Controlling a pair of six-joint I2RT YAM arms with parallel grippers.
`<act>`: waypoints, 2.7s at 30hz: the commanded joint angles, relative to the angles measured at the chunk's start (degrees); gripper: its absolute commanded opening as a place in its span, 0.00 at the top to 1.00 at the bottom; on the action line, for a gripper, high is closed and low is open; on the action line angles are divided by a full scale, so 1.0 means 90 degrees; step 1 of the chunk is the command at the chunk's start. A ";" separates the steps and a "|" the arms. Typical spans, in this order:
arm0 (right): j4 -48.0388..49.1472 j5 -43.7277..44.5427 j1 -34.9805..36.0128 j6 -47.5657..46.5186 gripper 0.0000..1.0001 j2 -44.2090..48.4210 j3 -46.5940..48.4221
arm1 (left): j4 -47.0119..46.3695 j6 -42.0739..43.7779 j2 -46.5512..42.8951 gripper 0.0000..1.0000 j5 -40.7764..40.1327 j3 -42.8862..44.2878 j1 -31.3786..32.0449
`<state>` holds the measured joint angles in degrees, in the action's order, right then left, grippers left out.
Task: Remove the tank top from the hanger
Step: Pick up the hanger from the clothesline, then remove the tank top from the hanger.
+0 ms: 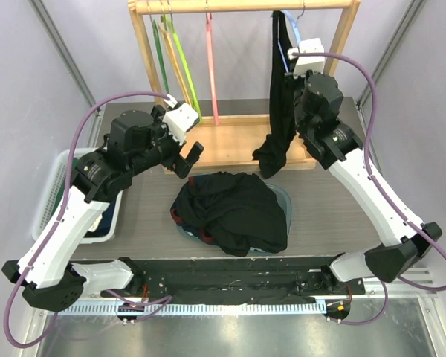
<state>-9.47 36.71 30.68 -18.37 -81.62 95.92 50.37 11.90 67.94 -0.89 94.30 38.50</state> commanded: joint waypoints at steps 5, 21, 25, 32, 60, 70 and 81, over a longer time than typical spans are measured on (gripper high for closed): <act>0.1229 -0.0592 0.0019 0.0381 0.99 0.1519 -0.1174 | -0.0265 -0.0062 -0.0157 0.00 0.0001 -0.0068 -0.0040; 0.0791 -0.0778 -0.0049 0.0126 0.99 0.0818 -0.0014 | -0.0265 -0.0092 -0.0264 0.00 0.0040 -0.0136 -0.0127; 0.0516 -0.1012 -0.0039 0.0536 0.99 0.1245 -0.0247 | -0.0284 -0.0082 -0.0293 0.00 0.0010 -0.0175 -0.0127; -0.0840 -0.1871 -0.0039 0.1376 0.99 0.2320 -0.1221 | -0.0294 -0.0092 -0.0215 0.00 0.0030 -0.0058 -0.0127; -0.1262 -0.5260 -0.0039 0.3134 0.99 0.3357 0.1725 | -0.0245 -0.0190 -0.0537 0.00 0.0313 -0.0136 -0.0489; -0.1428 -0.5426 -0.0039 0.3204 0.99 0.3259 0.1657 | -0.0216 -0.0229 -0.0655 0.00 0.0421 -0.0146 -0.0577; -0.2228 -0.5905 -0.0039 0.2716 0.99 0.3210 0.0935 | 0.0370 -0.0025 -0.1376 0.00 0.0304 -0.0692 -0.0626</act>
<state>-29.28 -14.02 30.24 8.23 -53.58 107.57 51.29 10.68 59.24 1.78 90.17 33.23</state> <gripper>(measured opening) 0.211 0.996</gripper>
